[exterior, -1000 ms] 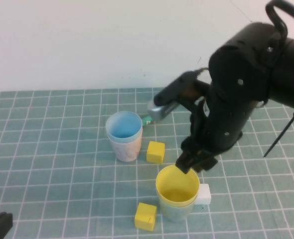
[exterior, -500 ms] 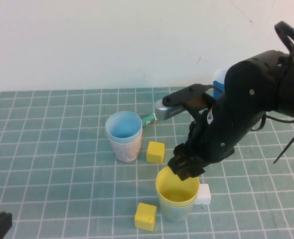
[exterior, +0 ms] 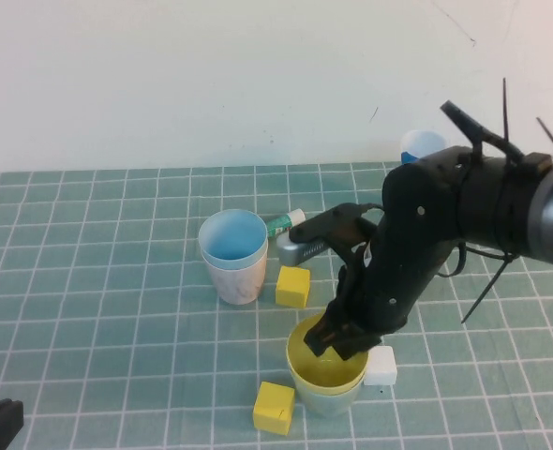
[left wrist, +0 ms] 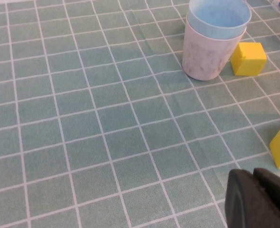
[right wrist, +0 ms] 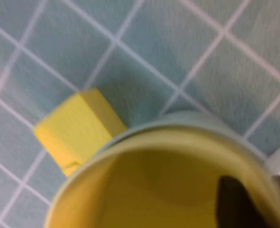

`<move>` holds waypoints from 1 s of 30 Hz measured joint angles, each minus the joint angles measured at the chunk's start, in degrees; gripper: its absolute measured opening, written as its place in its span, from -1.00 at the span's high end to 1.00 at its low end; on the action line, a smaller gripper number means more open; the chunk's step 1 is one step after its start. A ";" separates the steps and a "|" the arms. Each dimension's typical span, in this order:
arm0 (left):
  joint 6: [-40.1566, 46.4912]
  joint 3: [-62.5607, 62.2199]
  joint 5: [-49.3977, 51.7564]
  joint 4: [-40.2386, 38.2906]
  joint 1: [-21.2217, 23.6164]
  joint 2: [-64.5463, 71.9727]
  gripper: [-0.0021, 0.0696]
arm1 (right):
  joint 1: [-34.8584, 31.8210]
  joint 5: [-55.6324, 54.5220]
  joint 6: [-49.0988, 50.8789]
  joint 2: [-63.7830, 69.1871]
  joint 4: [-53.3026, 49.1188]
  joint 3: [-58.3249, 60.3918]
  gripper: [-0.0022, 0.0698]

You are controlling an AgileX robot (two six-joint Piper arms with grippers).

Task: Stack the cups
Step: Pick up the green cup, then place the green cup on the blue cup

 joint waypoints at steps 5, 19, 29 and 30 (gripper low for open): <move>0.00 0.00 0.00 0.00 0.00 0.00 0.95 | 0.00 -0.69 -0.76 -5.38 -0.13 0.04 0.83; 0.00 0.00 0.00 -0.05 0.00 0.00 0.95 | 0.00 4.41 -2.13 -14.86 -8.74 -13.96 0.84; 0.00 0.00 0.00 -0.05 0.00 0.00 0.95 | 0.00 9.61 -6.09 4.69 -7.11 -35.34 0.84; 0.00 0.00 0.00 -0.05 0.00 0.00 0.95 | 0.00 10.15 -6.10 6.92 -7.11 -37.51 0.84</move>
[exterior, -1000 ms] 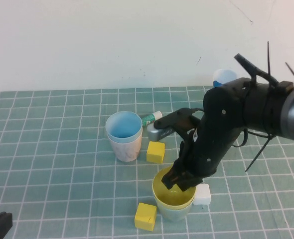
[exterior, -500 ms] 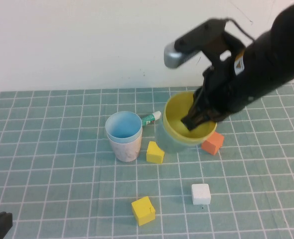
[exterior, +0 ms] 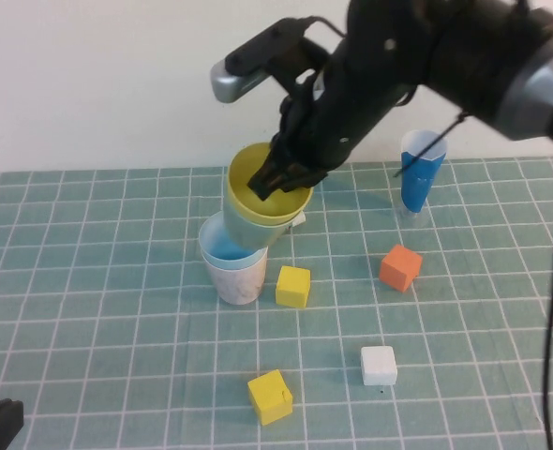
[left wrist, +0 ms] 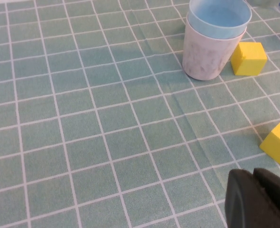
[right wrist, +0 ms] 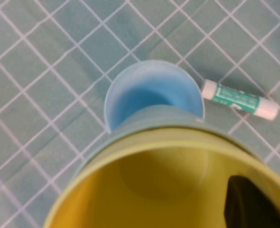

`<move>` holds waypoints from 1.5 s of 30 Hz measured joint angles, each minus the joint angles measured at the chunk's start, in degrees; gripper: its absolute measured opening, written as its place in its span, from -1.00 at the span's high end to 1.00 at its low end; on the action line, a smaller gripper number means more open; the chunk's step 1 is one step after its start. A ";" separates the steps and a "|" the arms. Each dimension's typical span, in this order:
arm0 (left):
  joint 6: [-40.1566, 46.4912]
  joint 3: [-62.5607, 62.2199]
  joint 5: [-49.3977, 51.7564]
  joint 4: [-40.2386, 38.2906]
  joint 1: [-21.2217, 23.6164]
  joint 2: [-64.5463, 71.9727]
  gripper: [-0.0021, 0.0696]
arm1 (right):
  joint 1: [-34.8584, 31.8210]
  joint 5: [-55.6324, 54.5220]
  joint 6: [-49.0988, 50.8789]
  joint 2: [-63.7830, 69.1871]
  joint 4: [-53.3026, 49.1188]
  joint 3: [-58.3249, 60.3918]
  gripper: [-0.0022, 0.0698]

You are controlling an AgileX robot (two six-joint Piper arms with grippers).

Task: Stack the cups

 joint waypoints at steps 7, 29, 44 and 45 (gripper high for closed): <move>0.00 0.00 0.00 0.00 0.00 0.00 0.95 | 0.00 1.09 -0.45 9.98 1.31 -11.77 0.84; 0.00 0.25 0.00 0.11 0.00 0.00 0.95 | 0.00 11.78 -3.59 1.98 1.44 -14.89 0.20; 0.00 0.25 0.35 0.11 0.00 0.00 0.95 | 8.68 -9.31 -3.06 -24.74 -6.49 16.43 0.20; 0.00 0.25 0.35 0.20 0.00 0.00 0.95 | 8.68 -12.53 -2.64 -27.23 -6.58 20.85 0.20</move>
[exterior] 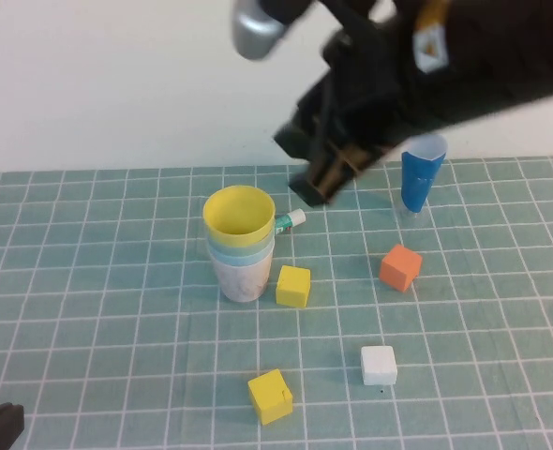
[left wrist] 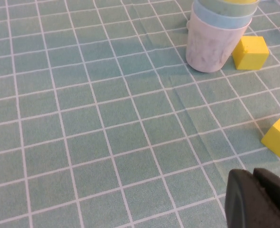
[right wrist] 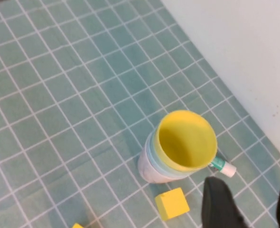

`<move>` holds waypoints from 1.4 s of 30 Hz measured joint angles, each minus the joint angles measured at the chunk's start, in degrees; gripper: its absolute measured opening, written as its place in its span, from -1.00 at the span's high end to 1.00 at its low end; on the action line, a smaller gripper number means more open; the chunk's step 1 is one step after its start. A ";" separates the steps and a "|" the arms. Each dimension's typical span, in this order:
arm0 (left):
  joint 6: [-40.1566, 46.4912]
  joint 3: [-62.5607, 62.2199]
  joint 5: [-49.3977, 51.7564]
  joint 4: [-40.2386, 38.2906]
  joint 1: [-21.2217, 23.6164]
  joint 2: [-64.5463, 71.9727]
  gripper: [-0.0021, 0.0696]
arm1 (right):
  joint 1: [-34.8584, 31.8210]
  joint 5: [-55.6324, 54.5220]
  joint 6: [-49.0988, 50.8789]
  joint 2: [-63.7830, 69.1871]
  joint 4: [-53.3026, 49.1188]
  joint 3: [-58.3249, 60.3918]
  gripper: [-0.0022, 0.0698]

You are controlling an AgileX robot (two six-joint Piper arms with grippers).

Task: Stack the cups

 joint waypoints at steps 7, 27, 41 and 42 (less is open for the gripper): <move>0.00 0.00 0.00 0.00 0.00 0.00 0.95 | 0.00 -14.93 0.94 -17.28 -0.41 23.04 0.20; 0.00 0.00 0.00 0.00 0.00 0.00 0.95 | 0.00 -32.75 2.14 -52.60 -0.94 54.69 0.41; 0.00 0.00 0.00 0.00 0.00 0.00 0.95 | 0.00 -7.44 7.13 -62.73 -7.16 55.68 0.41; 0.00 0.00 0.00 0.00 0.00 0.00 0.95 | 0.00 -7.57 7.13 -64.35 -8.10 56.05 0.41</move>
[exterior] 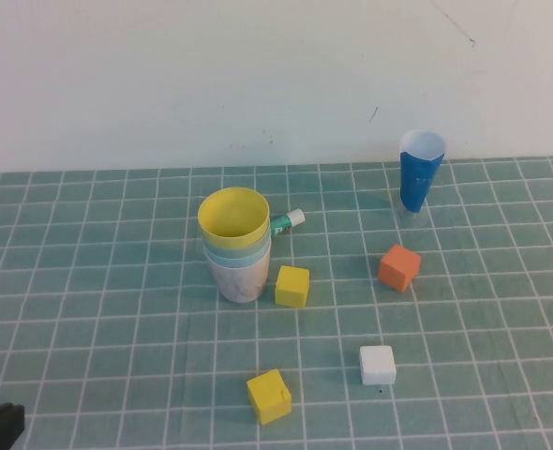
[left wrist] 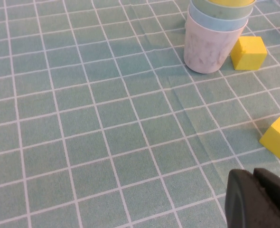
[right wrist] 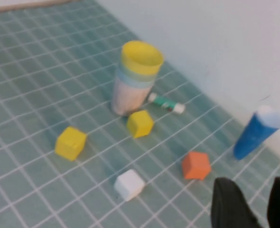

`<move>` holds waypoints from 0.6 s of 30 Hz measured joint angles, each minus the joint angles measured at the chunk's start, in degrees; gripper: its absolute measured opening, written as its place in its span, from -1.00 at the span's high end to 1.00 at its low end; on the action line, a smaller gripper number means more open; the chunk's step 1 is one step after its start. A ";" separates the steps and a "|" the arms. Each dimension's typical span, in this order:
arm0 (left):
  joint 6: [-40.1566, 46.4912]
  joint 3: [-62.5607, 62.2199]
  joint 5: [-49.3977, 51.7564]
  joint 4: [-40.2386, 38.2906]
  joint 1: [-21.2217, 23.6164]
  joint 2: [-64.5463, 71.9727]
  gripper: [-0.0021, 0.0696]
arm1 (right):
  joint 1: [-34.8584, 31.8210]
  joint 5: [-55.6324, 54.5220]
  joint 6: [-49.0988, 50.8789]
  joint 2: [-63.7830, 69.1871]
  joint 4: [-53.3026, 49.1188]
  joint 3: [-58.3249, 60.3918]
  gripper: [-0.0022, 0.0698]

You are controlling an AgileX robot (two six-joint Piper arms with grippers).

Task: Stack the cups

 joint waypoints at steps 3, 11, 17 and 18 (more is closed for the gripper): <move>0.00 0.00 0.00 0.00 0.00 0.00 0.95 | 0.00 -0.25 0.23 -4.16 -2.83 2.45 0.41; 0.00 0.00 0.00 0.00 0.00 0.00 0.95 | -0.28 -6.75 2.21 -17.28 -3.33 14.87 0.42; 0.00 0.00 0.00 0.00 0.00 0.00 0.95 | -9.61 -8.55 8.45 -26.54 -2.24 24.47 0.42; 0.00 0.00 0.18 0.00 0.00 0.00 0.95 | -12.27 -8.41 8.45 -26.68 -1.83 25.09 0.42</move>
